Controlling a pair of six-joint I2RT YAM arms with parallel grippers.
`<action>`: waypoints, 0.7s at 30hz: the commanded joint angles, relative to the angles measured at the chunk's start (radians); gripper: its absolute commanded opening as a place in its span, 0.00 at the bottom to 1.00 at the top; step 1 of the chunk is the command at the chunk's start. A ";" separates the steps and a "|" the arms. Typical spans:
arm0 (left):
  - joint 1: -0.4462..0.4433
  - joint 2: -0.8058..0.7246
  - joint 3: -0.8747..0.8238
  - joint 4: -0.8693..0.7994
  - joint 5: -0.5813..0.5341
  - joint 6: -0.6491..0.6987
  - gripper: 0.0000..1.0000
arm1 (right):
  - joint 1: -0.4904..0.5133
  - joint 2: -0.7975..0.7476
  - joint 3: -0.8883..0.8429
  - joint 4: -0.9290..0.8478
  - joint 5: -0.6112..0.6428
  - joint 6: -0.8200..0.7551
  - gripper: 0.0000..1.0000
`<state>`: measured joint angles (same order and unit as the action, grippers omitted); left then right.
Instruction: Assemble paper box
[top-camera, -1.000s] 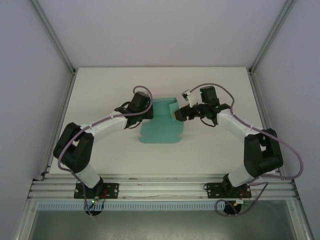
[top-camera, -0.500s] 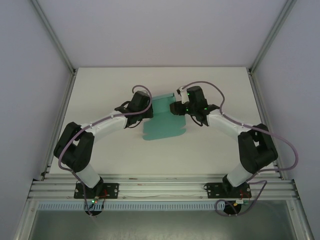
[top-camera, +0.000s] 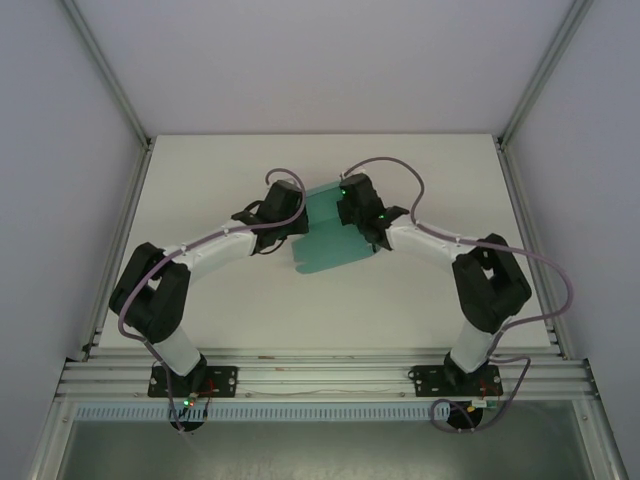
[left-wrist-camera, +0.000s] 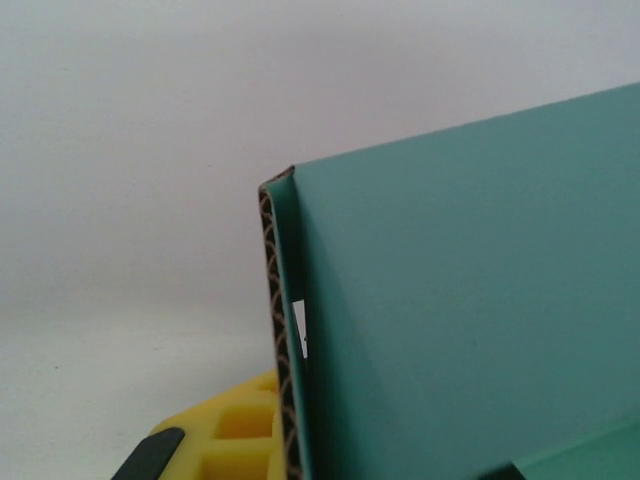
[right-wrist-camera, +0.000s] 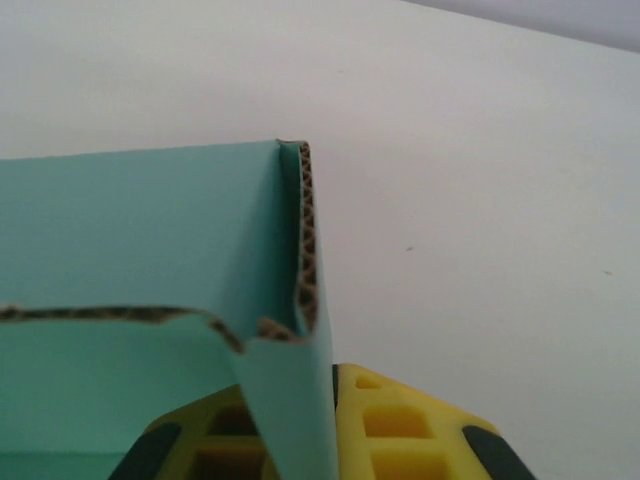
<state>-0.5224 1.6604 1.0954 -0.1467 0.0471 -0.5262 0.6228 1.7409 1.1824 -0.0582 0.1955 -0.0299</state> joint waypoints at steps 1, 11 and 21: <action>-0.014 0.001 0.033 -0.054 0.022 -0.021 0.00 | -0.029 0.043 0.062 -0.055 0.313 0.081 0.05; -0.013 0.013 0.076 -0.155 -0.079 -0.109 0.00 | -0.029 0.154 0.145 -0.175 0.766 0.060 0.00; -0.012 0.031 0.097 -0.156 -0.070 -0.099 0.00 | -0.027 0.183 0.184 -0.177 0.840 0.019 0.00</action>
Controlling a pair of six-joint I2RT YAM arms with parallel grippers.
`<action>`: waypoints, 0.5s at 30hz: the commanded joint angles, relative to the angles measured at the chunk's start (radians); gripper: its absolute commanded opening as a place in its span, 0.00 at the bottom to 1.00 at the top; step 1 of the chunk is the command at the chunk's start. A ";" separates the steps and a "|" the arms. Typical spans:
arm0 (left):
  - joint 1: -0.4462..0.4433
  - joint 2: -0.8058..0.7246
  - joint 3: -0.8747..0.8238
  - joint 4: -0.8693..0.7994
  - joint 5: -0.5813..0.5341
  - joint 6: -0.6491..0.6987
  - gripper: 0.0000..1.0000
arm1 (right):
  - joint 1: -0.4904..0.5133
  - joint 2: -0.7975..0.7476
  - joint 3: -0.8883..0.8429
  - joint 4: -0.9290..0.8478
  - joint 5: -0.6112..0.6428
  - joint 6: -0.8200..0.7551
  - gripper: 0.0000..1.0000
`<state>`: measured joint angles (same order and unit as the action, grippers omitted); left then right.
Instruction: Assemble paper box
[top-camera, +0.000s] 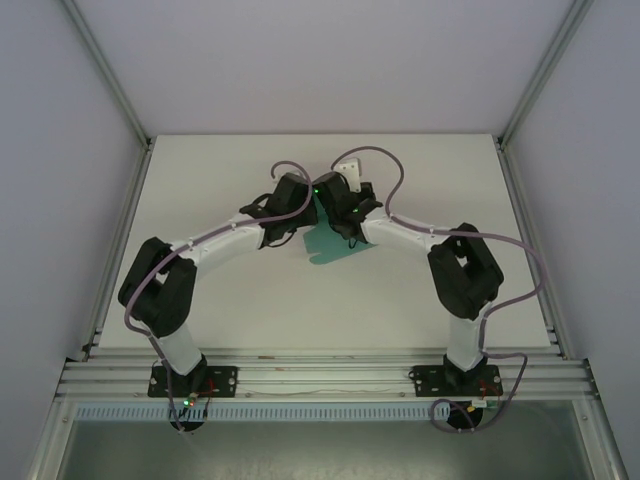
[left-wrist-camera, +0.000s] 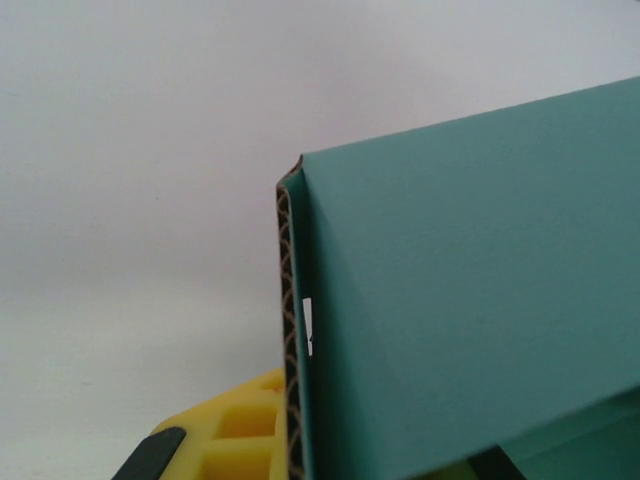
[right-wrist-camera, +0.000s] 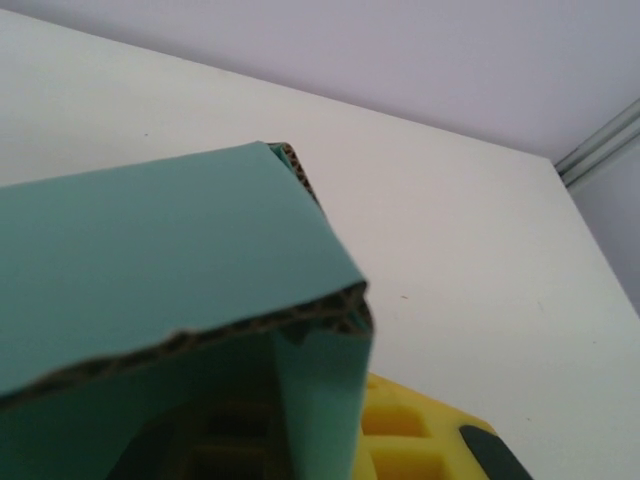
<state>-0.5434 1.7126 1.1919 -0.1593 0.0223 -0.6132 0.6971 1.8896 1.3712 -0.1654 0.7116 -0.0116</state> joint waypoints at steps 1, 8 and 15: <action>0.008 -0.020 0.001 -0.139 -0.040 -0.007 0.00 | -0.103 0.017 -0.024 -0.041 0.241 0.001 0.00; 0.008 -0.004 0.007 -0.112 0.005 0.012 0.00 | -0.111 -0.169 -0.277 0.399 -0.545 0.009 0.31; 0.007 -0.013 -0.004 -0.109 0.014 0.010 0.00 | -0.112 -0.239 -0.298 0.381 -0.823 -0.028 0.61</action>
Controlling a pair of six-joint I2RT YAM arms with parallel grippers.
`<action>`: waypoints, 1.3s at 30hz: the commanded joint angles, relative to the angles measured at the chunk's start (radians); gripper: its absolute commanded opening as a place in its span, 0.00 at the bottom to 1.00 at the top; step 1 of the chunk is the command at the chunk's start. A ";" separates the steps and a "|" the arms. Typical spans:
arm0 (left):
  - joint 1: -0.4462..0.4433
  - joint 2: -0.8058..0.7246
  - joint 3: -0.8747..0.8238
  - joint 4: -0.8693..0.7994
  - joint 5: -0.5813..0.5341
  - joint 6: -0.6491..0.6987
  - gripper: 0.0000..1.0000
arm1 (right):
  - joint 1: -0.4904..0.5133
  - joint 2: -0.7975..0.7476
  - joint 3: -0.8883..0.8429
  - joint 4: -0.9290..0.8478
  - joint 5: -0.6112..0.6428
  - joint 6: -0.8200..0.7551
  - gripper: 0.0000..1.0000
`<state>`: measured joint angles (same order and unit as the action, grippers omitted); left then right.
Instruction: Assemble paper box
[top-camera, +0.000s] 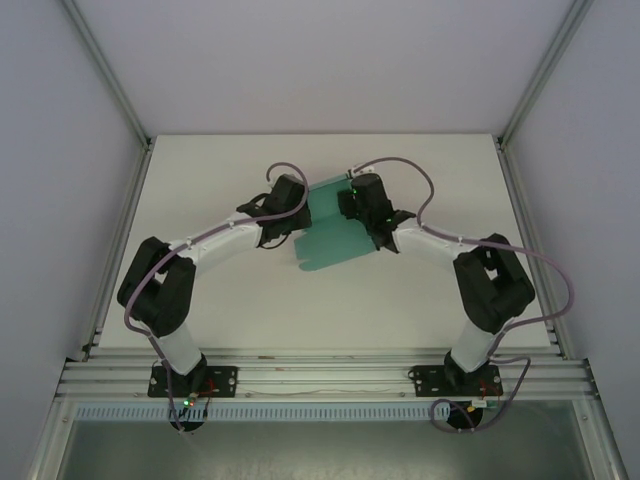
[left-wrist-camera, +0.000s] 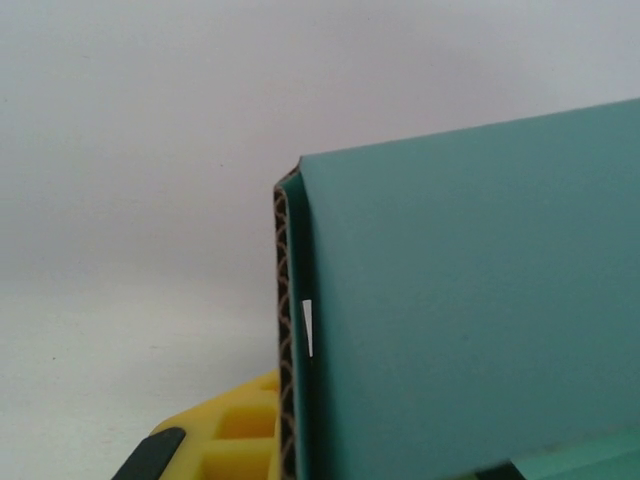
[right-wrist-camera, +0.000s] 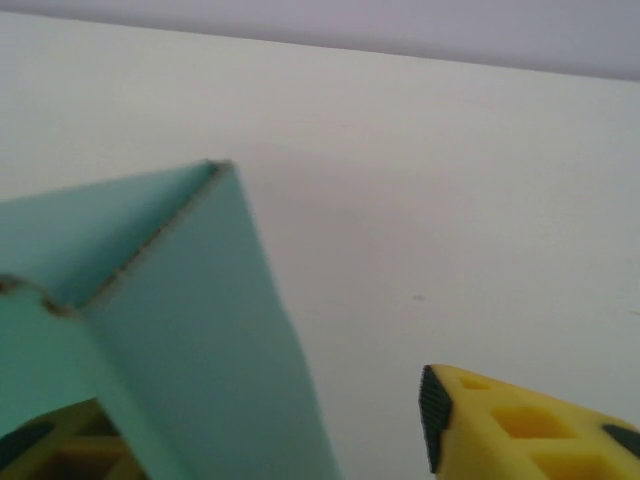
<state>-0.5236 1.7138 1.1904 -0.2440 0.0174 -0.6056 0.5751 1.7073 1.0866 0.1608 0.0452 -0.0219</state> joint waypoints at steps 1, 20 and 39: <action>-0.012 -0.016 -0.005 -0.023 0.016 0.004 0.00 | 0.009 -0.077 -0.028 0.057 -0.183 -0.025 0.69; -0.024 -0.029 0.078 -0.560 0.190 0.456 0.00 | -0.051 -0.676 -0.286 -0.455 0.104 0.295 1.00; -0.180 0.588 0.566 -0.905 -0.377 0.436 0.00 | -0.116 -0.664 -0.332 -0.512 0.101 0.258 1.00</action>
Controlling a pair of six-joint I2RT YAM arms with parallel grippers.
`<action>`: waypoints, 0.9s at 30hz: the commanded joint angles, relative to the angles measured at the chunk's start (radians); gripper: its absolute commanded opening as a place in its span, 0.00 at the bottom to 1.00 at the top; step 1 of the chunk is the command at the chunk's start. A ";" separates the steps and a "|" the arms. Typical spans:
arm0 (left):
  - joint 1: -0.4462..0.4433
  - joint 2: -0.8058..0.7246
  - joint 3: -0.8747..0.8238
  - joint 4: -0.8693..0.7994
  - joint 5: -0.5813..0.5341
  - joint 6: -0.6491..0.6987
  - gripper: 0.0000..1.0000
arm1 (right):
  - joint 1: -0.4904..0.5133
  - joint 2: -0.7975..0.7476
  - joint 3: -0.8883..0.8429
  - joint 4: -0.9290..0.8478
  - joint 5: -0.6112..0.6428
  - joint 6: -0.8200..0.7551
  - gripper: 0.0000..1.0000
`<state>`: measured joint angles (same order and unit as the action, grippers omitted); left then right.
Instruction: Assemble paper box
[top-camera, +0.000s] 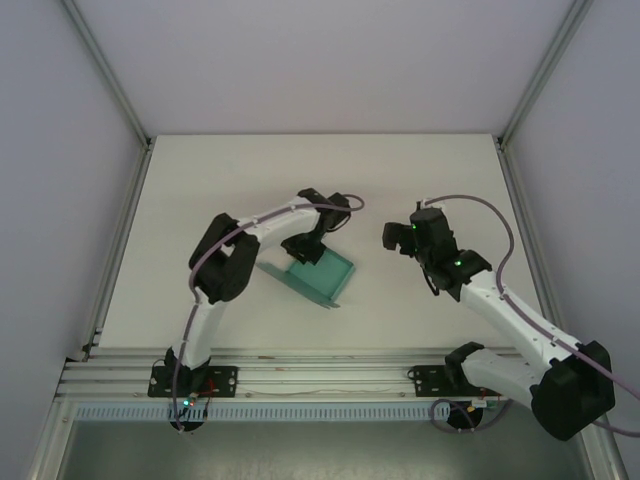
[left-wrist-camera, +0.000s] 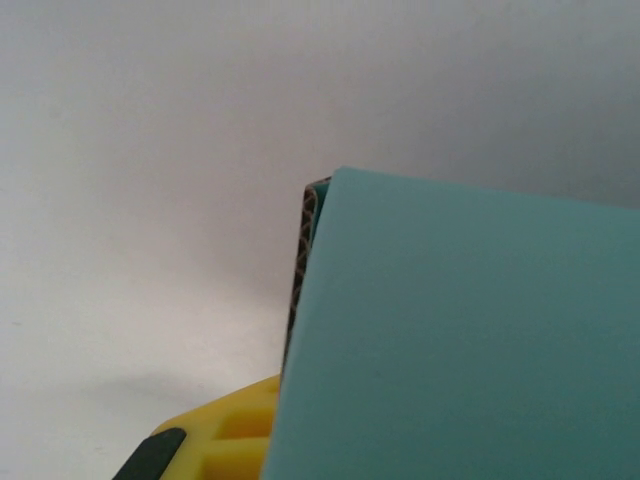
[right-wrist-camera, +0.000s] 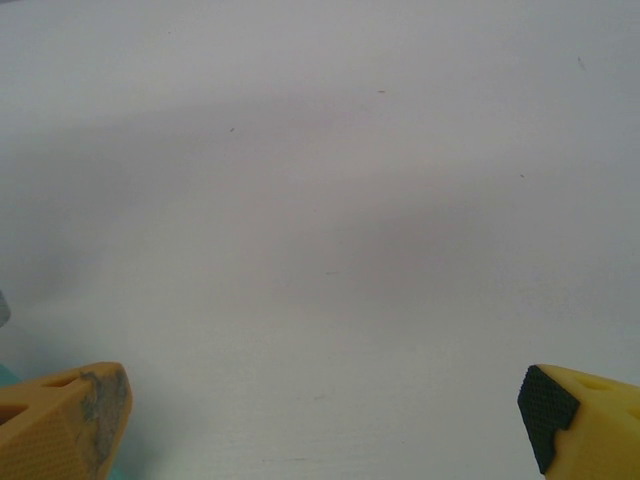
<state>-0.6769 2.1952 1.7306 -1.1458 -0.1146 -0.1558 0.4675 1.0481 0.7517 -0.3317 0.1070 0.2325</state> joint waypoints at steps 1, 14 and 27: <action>-0.038 0.124 0.034 0.010 -0.281 -0.018 0.00 | -0.009 -0.008 -0.002 -0.018 0.042 0.005 1.00; -0.058 0.135 0.124 0.068 -0.284 0.041 0.41 | -0.025 -0.024 -0.012 -0.032 0.025 0.006 1.00; -0.061 -0.199 0.121 0.110 -0.114 0.146 1.00 | -0.032 -0.169 -0.046 -0.048 -0.133 -0.079 1.00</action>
<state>-0.7380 2.0563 1.8431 -1.0569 -0.2634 -0.0338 0.4412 0.8848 0.7189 -0.3679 0.0284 0.2024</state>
